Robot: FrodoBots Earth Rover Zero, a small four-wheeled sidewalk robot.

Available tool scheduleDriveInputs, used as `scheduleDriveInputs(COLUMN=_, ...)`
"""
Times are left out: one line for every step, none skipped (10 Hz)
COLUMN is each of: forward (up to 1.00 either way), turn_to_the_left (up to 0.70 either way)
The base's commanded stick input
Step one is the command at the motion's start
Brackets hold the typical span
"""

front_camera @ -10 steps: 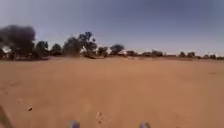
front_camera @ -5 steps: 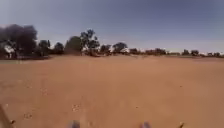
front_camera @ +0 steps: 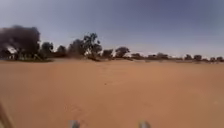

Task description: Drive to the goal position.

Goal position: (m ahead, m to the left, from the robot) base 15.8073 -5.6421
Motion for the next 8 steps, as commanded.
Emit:
scheduleDriveInputs(forward=0.7, turn_to_the_left=0.0)
scheduleDriveInputs(forward=0.7, turn_to_the_left=0.0)
scheduleDriveInputs(forward=0.7, turn_to_the_left=0.0)
scheduleDriveInputs(forward=0.7, turn_to_the_left=0.0)
scheduleDriveInputs(forward=0.7, turn_to_the_left=0.0)
scheduleDriveInputs(forward=0.7, turn_to_the_left=-0.01)
scheduleDriveInputs(forward=0.7, turn_to_the_left=-0.33)
scheduleDriveInputs(forward=0.7, turn_to_the_left=-0.35)
